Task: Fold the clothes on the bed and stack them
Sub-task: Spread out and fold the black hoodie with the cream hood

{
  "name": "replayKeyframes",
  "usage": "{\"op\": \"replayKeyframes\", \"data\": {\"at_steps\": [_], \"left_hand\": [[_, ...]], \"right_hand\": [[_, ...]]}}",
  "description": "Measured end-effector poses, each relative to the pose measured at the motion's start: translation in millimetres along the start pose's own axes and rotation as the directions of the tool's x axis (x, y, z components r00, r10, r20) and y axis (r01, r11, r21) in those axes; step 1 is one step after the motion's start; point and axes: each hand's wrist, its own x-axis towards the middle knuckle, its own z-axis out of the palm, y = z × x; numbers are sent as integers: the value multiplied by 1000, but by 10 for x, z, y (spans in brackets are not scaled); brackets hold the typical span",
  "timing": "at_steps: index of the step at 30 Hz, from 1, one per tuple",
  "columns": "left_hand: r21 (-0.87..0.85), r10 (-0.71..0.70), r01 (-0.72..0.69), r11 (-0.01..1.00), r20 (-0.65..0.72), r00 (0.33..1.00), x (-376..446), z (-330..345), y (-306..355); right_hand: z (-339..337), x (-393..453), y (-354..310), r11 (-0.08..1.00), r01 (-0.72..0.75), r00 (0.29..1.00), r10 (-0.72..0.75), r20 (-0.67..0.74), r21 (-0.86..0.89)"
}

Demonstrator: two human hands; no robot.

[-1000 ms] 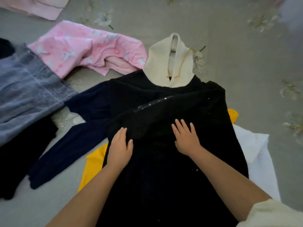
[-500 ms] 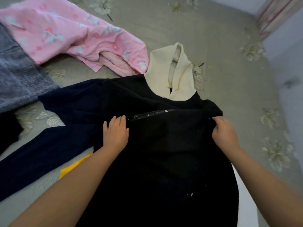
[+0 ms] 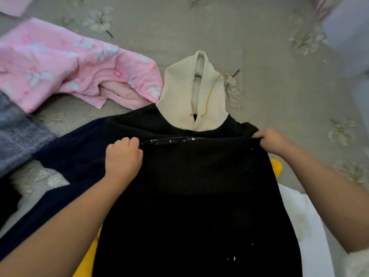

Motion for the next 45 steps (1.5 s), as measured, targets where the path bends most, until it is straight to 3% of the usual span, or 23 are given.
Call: {"op": "replayKeyframes", "data": {"at_steps": [4,7,9,12,15,19,21,24,27,29,30,32,35,39,42,44,45], "left_hand": [[107,4,-10,994,52,999,91,23,8],[104,9,-11,995,21,1000,112,120,86],[108,37,-33,994,-37,999,143,162,134],[150,100,-84,985,-99,990,178,170,137],[176,177,-158,972,-99,979,246,240,244],[215,229,-226,950,9,973,374,355,277],[187,160,-170,967,66,985,408,382,291],[56,58,-58,997,14,998,397,437,369],[73,227,-222,972,-60,972,277,549,455],[112,360,-349,930,-91,929,152,689,494],[141,382,-376,916,-13,924,90,747,499],[199,287,-324,925,195,938,45,795,484],[163,121,-181,970,323,939,128,828,424],[41,108,-123,992,272,956,252,823,344],[-28,138,-136,990,111,984,376,705,333],[39,126,-126,991,-4,992,438,717,242],[35,67,-68,997,19,998,462,727,201]], "right_hand": [[-84,58,70,975,200,976,-191,103,-96],[-69,176,90,925,294,944,-242,224,-242],[-125,263,123,935,252,964,-219,150,-250],[-234,298,284,989,73,996,-79,-38,-129],[-263,311,581,987,-138,968,118,-223,-77],[-13,423,646,947,-315,919,287,-270,-68],[121,478,580,951,-309,895,302,-328,32],[245,415,451,961,-161,838,254,-483,227],[438,133,309,998,14,811,23,-584,59],[605,-49,237,993,69,847,-109,-520,-97],[681,-93,228,989,60,891,-115,-439,-137],[818,-84,276,988,-45,964,5,-266,-146],[953,12,417,965,-228,973,221,-66,-127],[962,-15,377,951,-264,964,266,-7,-158],[820,17,237,958,-227,962,193,-194,-175],[672,120,48,999,-36,907,17,-421,-37],[590,215,-73,997,78,867,-55,-494,26]]}}
